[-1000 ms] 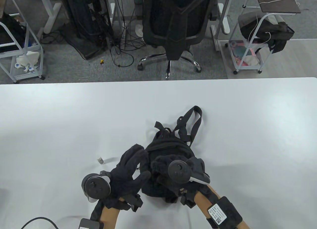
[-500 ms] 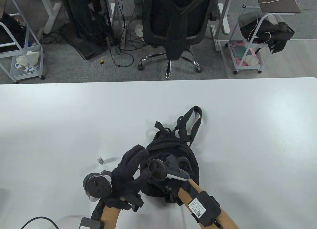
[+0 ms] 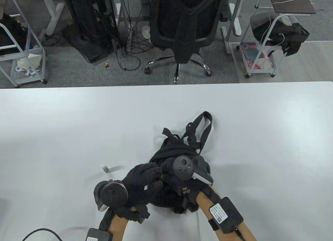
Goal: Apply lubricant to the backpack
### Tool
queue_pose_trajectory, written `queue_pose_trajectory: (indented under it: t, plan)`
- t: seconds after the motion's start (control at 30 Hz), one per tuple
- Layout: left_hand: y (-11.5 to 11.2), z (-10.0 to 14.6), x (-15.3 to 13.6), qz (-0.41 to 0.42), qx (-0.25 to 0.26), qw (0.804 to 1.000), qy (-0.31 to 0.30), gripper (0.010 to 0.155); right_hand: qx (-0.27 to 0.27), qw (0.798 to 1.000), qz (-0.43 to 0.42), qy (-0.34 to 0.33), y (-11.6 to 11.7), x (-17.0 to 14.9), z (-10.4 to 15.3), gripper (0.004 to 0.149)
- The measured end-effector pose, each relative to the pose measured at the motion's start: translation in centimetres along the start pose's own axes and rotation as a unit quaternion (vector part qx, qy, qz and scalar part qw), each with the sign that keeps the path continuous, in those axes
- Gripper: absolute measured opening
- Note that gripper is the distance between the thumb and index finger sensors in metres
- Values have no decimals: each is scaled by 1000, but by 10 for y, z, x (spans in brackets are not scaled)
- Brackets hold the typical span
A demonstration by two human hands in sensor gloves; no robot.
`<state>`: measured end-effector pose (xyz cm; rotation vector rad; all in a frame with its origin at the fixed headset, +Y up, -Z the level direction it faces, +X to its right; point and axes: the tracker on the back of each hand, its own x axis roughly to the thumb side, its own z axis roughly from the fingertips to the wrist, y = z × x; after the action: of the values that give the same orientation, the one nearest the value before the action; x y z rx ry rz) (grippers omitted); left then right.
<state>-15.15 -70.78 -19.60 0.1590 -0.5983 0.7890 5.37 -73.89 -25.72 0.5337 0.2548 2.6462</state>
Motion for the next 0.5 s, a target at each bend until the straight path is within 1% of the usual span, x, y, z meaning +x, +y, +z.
queue_pose_trajectory:
  t: [0.03, 0.1, 0.23, 0.3, 0.33, 0.4, 0.5]
  plan:
    - [-4, -1, -1, -12, -24, 1000, 5, 57, -4, 1000, 1, 1, -1, -1, 0, 45]
    - [-18, -3, -6, -55, -98, 993, 18, 57, -15, 1000, 3, 6, -3, -3, 0, 44]
    - [-41, -4, -13, -121, -172, 977, 40, 57, -27, 1000, 6, 12, -5, -8, 2, 43]
    - [-50, -4, -16, -138, -199, 969, 47, 61, -30, 999, 8, 14, -6, -9, 3, 42]
    - [-56, -4, -16, -147, -221, 963, 52, 62, -31, 999, 8, 15, -6, -10, 3, 43]
    - [-61, -4, -16, -162, -236, 957, 53, 62, -31, 999, 6, 17, -7, -12, 3, 42]
    - [-63, -4, -17, -169, -235, 955, 59, 64, -31, 999, 9, 19, -8, -14, 4, 41]
